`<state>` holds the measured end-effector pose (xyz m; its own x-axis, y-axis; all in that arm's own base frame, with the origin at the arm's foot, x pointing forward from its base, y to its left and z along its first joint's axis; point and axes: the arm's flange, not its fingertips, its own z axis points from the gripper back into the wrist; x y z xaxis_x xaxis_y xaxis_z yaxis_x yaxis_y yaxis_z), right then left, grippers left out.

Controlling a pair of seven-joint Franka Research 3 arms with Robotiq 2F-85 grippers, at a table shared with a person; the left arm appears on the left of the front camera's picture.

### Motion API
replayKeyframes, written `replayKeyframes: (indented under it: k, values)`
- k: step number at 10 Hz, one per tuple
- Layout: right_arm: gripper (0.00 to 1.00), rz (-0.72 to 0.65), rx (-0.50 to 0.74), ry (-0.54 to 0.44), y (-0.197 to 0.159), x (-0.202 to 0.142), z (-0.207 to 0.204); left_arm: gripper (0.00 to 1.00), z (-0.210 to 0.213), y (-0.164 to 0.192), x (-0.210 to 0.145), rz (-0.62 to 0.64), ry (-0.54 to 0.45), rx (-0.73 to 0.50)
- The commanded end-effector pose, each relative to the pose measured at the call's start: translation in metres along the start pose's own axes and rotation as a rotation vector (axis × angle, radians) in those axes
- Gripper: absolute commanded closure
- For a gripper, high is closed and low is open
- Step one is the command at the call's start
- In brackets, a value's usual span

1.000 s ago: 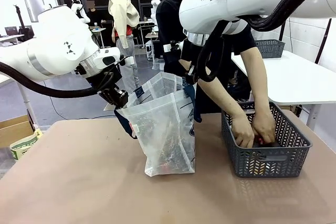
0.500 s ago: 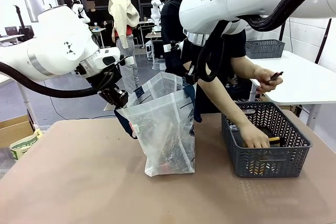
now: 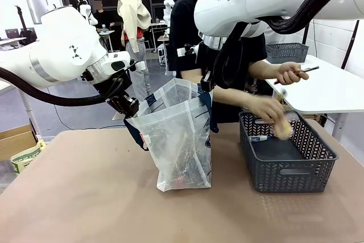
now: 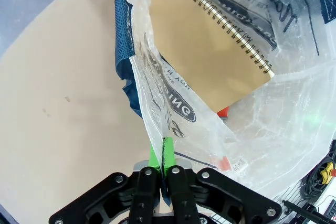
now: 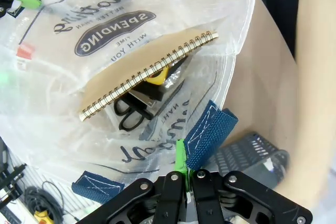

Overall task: Transfer purchased items from the store into the shopping bag.
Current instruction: Move the Reusable shopping bag to the right side of the table.

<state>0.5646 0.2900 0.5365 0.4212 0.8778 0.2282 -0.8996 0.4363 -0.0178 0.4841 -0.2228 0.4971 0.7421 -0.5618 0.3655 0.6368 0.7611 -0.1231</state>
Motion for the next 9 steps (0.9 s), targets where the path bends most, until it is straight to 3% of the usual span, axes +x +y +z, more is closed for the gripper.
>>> replayKeyframes:
  k: [1,9]
  values:
    - [1.00,-0.002,0.002,0.002,-0.0007,0.0001,-0.0004,1.00,0.0012,-0.0001,0.0001,-0.003,-0.002,0.003]
    - [1.00,-0.002,0.002,0.002,-0.0007,0.0001,-0.0004,1.00,0.0012,-0.0001,0.0001,-0.003,-0.002,0.003]
